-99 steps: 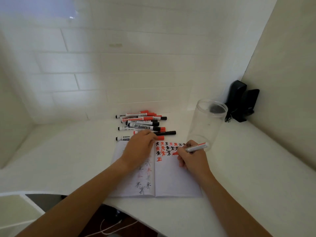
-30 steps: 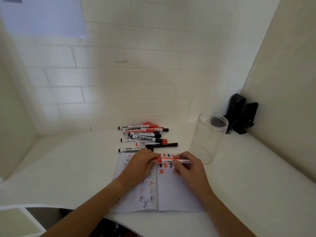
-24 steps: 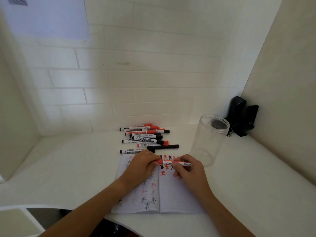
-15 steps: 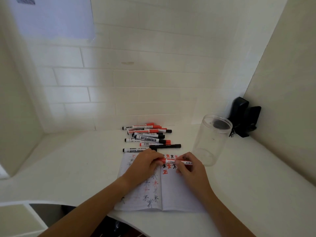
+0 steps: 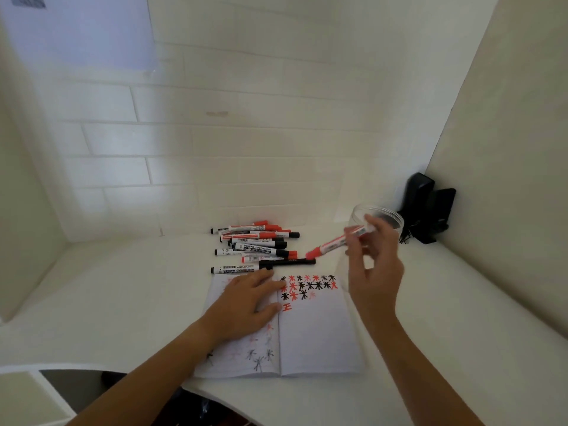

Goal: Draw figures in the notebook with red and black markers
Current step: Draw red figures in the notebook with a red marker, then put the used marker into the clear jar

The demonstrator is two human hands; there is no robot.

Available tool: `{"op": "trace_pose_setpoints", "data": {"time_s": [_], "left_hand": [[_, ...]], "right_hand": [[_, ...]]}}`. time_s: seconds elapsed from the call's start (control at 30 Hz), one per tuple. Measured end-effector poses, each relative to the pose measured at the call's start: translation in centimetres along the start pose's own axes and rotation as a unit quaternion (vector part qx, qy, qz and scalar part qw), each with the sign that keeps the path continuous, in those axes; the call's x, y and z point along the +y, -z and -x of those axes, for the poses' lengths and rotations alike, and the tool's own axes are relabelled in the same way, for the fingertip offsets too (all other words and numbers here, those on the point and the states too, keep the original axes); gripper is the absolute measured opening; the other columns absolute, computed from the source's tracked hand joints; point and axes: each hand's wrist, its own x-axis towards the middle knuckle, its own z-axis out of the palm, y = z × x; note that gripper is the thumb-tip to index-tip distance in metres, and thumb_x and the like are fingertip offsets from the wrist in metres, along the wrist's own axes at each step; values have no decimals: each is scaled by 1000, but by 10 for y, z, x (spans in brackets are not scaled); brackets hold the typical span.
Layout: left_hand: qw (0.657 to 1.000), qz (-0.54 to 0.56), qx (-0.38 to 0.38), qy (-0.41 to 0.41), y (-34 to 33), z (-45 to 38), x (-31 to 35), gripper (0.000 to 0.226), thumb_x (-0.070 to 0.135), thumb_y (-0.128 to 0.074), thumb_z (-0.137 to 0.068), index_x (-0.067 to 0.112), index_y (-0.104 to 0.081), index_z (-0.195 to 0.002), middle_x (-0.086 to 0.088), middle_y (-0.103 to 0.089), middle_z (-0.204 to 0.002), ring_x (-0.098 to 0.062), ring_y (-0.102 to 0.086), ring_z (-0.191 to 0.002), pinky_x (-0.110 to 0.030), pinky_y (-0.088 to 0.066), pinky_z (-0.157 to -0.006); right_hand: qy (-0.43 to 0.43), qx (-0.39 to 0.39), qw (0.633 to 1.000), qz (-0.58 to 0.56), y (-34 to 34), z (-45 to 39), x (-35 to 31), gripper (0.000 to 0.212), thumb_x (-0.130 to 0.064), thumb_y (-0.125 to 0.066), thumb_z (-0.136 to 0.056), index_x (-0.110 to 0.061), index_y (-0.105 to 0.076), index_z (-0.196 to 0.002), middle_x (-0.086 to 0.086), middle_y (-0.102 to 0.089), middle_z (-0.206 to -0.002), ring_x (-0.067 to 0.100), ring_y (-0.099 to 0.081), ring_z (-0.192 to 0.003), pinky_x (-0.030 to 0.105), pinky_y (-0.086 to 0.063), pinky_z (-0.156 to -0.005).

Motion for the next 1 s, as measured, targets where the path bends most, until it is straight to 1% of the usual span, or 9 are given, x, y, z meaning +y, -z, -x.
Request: {"op": "trace_pose_setpoints", "data": {"time_s": [0.1,0.23,0.3,0.4,0.47,0.53,0.67,0.83,1.0], "left_hand": [[1000,-14,-7,2,-2,0,-1,55,66,-32,-97,51,-32,-150,14,-26,-162,-8,-19,-149,-37,-11,-124],[999,-29,-16,4,-1,1,0,56,66,-26,-97,50,-29,-151,14,-25,-162,-7,-18,-148,-36,-11,-124],[999,-35,-24,4,1,0,0,56,67,-25,-97,50,-28,-151,14,-24,-162,-7,-18,-149,-36,-11,-124],[999,-38,-36,7,2,-1,0,57,67,-23,-97,50,-27,-151,12,-24,-162,-9,-18,-149,-37,-11,-124],[998,-38,-39,8,3,0,1,57,67,-24,-97,50,-27,-151,13,-23,-162,-9,-18,-149,-36,-10,-123],[999,-32,-39,8,4,0,2,53,64,-29,-99,50,-28,-151,13,-23,-162,-9,-18,-148,-34,-8,-122],[999,-34,-30,3,5,0,3,53,62,-30,-99,48,-32,-150,11,-26,-160,-10,-22,-146,-32,-9,-120],[1000,2,7,-7,6,-9,1,45,45,-38,-105,34,-44,-148,7,-42,-152,-11,-40,-137,-36,-29,-118],[985,-74,126,88,17,-13,-6,60,-8,-53,-90,18,-53,-143,-4,-56,-142,-23,-50,-131,-38,-40,-108]], "right_hand": [[94,94,989,63,12,-37,-7,29,-10,-56,-104,-19,-50,-131,9,-72,-111,16,-72,-93,22,-55,-85],[96,119,982,109,25,-69,0,23,-16,-49,-109,-12,-55,-131,7,-67,-113,25,-69,-97,36,-57,-84],[71,74,979,175,23,-77,10,23,-15,-50,-107,-9,-58,-129,3,-66,-102,17,-64,-91,35,-54,-82],[31,-83,960,264,14,-76,31,17,-13,-54,-104,-15,-59,-120,-10,-58,-73,14,-58,-66,47,-55,-78],[41,-141,936,321,10,-69,43,9,-20,-52,-104,-18,-59,-110,-14,-56,-61,11,-58,-58,52,-50,-95],[42,-154,920,358,6,-65,51,15,-35,-54,-102,-21,-57,-105,-10,-62,-60,15,-62,-64,50,-37,-111],[42,-167,892,418,3,-65,57,21,-37,-57,-99,-18,-52,-107,-8,-59,-59,22,-64,-65,51,-34,-114],[25,-179,871,456,1,-69,65,28,-39,-57,-98,-11,-56,-100,2,-66,-72,28,-67,-73,54,-32,-116],[121,-65,901,412,-2,-45,49,32,-31,-66,-91,-8,-62,-112,13,-63,-121,36,-57,-116,57,-34,-113]]}}
